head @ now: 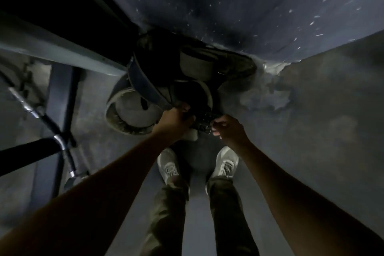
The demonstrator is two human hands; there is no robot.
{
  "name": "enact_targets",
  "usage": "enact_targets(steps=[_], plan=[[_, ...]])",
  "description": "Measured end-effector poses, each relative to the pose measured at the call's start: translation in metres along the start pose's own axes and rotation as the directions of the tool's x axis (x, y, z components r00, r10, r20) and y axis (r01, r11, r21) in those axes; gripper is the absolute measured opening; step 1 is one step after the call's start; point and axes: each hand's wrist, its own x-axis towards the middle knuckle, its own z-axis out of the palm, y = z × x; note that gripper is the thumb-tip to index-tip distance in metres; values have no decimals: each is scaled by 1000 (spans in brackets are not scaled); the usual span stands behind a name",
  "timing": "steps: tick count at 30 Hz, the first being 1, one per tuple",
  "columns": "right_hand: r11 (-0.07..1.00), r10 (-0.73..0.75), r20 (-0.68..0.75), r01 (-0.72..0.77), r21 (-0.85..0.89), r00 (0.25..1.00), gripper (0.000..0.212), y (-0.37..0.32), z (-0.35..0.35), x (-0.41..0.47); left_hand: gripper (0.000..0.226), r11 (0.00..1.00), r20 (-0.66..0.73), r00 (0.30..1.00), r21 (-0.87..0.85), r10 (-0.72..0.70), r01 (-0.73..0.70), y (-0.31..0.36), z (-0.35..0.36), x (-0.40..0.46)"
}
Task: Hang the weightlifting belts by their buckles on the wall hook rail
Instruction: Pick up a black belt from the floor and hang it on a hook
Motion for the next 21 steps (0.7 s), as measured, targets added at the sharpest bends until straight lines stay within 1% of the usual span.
enact_targets(steps=[1, 2, 3, 4, 5, 6, 7, 8, 9, 10, 11, 13, 14, 16, 17, 18, 19, 21], plan=[[1000, -13, -4, 13, -23, 1000, 6, 10, 7, 24, 44, 1000, -103, 995, 8, -4, 4, -10, 9, 21], [999, -21, -7, 21, -45, 1000, 15, 19, 14, 47, 50, 999, -257, 966, 26, -11, 18, -19, 16, 40], [998, -30, -7, 30, -47, 1000, 21, 24, 22, 66, 55, 997, -421, 906, 42, -37, 60, -27, 18, 57], [998, -42, 0, 42, -56, 999, 23, 27, 30, 83, 60, 990, -551, 827, 10, -111, 139, -36, 17, 71], [996, -57, 10, 57, -72, 998, 25, 28, 38, 99, 65, 971, -620, 752, -82, -225, 223, -45, 14, 84], [994, -68, 21, 69, -89, 997, 27, 28, 47, 113, 70, 941, -634, 696, -196, -336, 276, -56, 9, 95], [992, -80, 31, 83, -93, 996, 28, 28, 55, 125, 77, 907, -613, 670, -304, -420, 290, -67, 4, 106], [991, -93, 41, 96, -90, 995, 29, 24, 63, 135, 85, 875, -572, 674, -406, -468, 263, -77, -2, 113], [990, -112, 49, 116, -78, 992, 30, 19, 71, 143, 91, 834, -514, 707, -514, -486, 200, -87, -6, 118], [989, -132, 52, 135, -66, 990, 30, 12, 78, 147, 94, 772, -456, 747, -625, -484, 118, -93, -8, 121], [986, -155, 48, 157, -49, 987, 31, 4, 84, 150, 91, 691, -412, 772, -721, -484, 49, -98, -10, 121], [980, -198, 39, 199, -15, 979, 32, -13, 94, 151, 76, 522, -336, 792, -853, -510, -25, -104, -12, 121], [977, -212, 41, 213, -4, 976, 33, -23, 99, 150, 67, 443, -286, 803, -896, -522, -31, -105, -15, 120], [972, -236, 39, 237, -4, 971, 34, -43, 107, 149, 44, 334, -165, 833, -942, -529, 25, -107, -22, 116], [969, -247, 46, 248, -14, 968, 37, -54, 110, 147, 31, 305, -106, 851, -950, -515, 66, -108, -27, 113], [966, -253, 61, 256, -38, 965, 42, -64, 113, 147, 22, 298, -61, 867, -949, -494, 103, -108, -30, 109], [962, -258, 75, 263, -76, 963, 50, -74, 114, 147, 21, 319, -41, 886, -940, -461, 123, -108, -31, 107], [951, -281, 84, 290, -112, 956, 71, -92, 113, 144, 27, 360, -53, 930, -929, -362, 87, -99, -28, 98]])
